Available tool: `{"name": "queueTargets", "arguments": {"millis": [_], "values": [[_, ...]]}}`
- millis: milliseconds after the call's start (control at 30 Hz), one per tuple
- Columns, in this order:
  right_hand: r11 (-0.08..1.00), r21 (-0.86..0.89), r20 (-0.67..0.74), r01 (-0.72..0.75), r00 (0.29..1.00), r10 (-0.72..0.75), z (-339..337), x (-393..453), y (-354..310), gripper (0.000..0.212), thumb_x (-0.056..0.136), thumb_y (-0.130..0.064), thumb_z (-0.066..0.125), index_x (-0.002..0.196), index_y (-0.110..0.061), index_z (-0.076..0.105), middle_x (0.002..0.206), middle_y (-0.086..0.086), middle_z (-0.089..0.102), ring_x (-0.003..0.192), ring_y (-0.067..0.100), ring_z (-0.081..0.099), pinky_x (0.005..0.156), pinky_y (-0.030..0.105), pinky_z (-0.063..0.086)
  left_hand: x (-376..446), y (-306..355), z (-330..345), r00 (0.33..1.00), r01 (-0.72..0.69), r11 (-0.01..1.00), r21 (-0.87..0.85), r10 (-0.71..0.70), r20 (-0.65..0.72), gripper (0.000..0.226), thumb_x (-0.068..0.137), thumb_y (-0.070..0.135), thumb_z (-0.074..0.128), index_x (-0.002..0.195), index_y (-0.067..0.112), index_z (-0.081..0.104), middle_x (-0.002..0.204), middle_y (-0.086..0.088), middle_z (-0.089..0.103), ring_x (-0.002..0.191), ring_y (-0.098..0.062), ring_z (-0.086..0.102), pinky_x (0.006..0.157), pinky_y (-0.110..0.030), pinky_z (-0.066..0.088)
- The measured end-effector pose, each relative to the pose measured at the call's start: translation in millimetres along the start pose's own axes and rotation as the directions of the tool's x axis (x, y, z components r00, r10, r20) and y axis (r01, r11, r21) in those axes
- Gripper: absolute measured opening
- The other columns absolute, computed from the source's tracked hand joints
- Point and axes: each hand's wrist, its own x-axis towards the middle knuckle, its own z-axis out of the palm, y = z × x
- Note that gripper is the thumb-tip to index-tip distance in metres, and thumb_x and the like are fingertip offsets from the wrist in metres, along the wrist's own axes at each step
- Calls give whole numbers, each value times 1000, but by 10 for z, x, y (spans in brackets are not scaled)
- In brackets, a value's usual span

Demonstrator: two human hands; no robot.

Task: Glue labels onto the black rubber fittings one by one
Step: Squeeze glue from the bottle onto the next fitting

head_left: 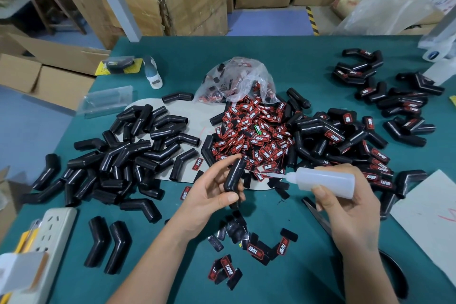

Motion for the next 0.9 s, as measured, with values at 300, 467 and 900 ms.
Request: {"name": "queueTargets", "arguments": {"millis": [300, 467, 900], "values": [[1000, 7, -1, 15, 1000, -15, 7, 5, -29, 19, 87, -30, 73, 100, -44, 71, 97, -8, 67, 66, 12, 59, 56, 20, 49, -1, 5, 1, 1000, 2, 1000, -1, -2, 8, 75, 89, 32, 85, 155, 28, 49, 108, -4, 69, 97, -25, 69, 92, -34, 55], [1000, 13, -18, 4, 1000, -4, -1, 0, -23, 15, 87, -37, 70, 102, -39, 71, 98, -6, 67, 65, 12, 60, 56, 21, 50, 0, 10, 4, 1000, 5, 1000, -5, -5, 8, 75, 89, 33, 85, 155, 28, 49, 108, -4, 69, 96, -25, 68, 92, -35, 55], [1000, -7, -5, 13, 1000, -13, -1, -8, -28, 16, 86, -38, 70, 102, -43, 71, 98, -8, 66, 69, 10, 61, 58, 20, 50, -6, 25, 18, 1000, 12, 1000, -10, -12, 5, 77, 85, 36, 87, 153, 29, 51, 106, -5, 69, 95, -26, 69, 89, -34, 55]]}}
